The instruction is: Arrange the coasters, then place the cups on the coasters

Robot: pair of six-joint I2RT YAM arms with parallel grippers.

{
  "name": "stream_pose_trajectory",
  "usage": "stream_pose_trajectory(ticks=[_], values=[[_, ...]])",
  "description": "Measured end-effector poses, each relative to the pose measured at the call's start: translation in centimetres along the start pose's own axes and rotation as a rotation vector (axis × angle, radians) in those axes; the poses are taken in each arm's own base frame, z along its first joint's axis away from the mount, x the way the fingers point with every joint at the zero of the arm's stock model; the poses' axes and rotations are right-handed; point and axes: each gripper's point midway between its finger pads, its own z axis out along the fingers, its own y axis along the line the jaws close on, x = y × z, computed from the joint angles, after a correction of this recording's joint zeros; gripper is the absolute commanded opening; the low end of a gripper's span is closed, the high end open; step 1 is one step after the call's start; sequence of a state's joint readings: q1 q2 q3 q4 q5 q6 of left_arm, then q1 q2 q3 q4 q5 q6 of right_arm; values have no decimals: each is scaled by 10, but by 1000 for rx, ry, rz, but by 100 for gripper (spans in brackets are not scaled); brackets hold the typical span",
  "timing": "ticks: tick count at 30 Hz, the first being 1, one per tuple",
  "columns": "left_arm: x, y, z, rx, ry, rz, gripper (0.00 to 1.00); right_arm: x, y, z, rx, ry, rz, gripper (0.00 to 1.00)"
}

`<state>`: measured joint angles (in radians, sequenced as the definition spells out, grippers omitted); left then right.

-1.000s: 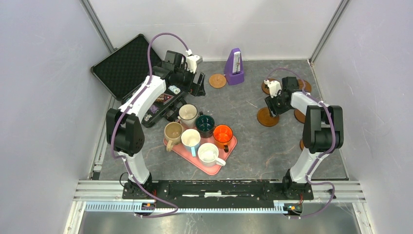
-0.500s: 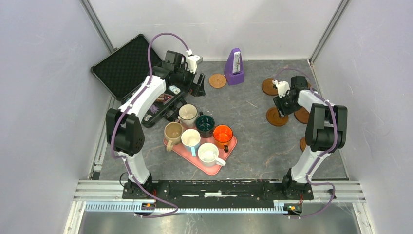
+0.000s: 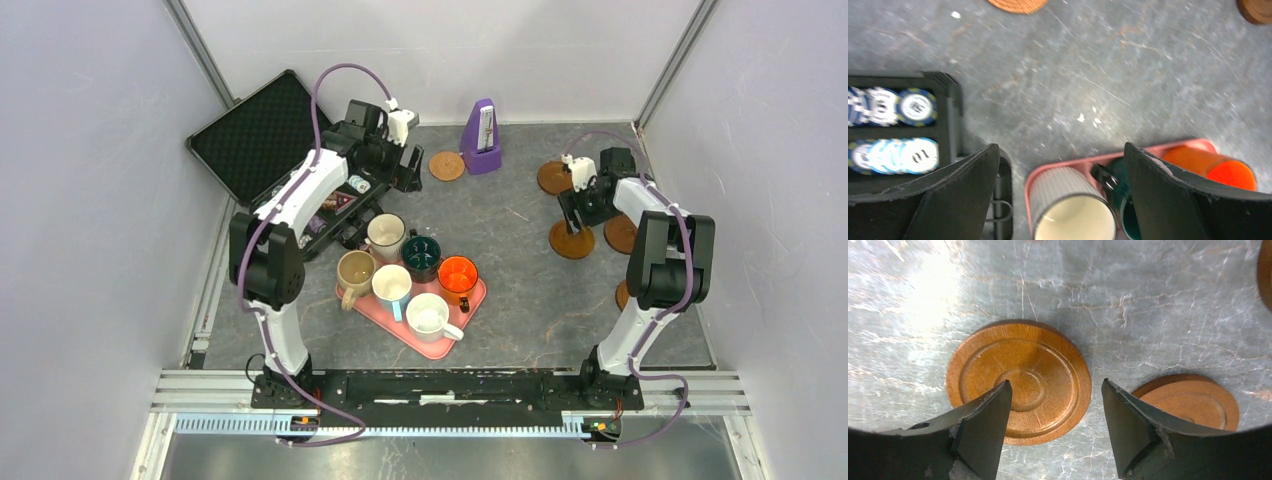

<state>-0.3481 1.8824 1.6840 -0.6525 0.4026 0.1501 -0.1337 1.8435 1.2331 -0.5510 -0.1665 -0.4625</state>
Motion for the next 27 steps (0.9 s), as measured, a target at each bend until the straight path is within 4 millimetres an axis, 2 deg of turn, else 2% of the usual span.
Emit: stream_pose_trajectory(ticks=[3,5,10,16,22,27], values=[[-14,19,12,-68,-8,5,100,-15,1,-5,-22,-42,13,80],[-30,35,23,-122,-29,6,100,-28,1,-9,-32,-78,21,83],[-63,74,59,-247,-79,-39,100,-54,0,-21,-53,-153,37,86],[-68,107,93,-419,-83,-45,100,-64,3,-34,-65,-198,44,87],[-70,106,134,-486,-106,-9,100,-69,3,-43,-56,-220,38,88],[-68,103,162,-508,-115,22,100,-69,3,-43,-57,-218,39,88]])
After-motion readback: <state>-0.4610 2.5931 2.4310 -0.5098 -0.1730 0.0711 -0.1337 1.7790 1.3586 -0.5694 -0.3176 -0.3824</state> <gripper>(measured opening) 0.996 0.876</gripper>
